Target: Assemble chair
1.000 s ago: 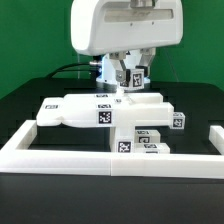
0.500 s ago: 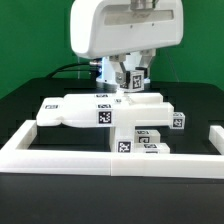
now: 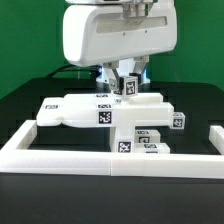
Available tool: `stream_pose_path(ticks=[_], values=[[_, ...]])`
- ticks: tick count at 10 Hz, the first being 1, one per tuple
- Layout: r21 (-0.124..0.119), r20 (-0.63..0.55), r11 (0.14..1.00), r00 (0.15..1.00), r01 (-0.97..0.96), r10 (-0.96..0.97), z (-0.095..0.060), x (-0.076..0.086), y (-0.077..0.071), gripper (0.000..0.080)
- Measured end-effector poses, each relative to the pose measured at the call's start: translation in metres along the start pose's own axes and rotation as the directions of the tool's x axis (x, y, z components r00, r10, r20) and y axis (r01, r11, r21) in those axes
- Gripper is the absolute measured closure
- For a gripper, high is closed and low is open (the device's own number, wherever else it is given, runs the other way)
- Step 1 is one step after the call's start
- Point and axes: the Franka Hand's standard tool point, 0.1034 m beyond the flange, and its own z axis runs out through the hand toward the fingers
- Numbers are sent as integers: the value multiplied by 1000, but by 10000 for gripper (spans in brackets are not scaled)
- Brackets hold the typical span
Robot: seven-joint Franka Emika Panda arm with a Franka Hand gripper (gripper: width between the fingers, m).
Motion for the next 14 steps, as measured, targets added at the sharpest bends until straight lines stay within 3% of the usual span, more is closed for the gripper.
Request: stream_pose_path(ticks=[5,14], values=[[3,0,1000,1000,6,-6,6,4,-3,511],[-14,-14,1000,1000,5,-6,6,6,-2,510]])
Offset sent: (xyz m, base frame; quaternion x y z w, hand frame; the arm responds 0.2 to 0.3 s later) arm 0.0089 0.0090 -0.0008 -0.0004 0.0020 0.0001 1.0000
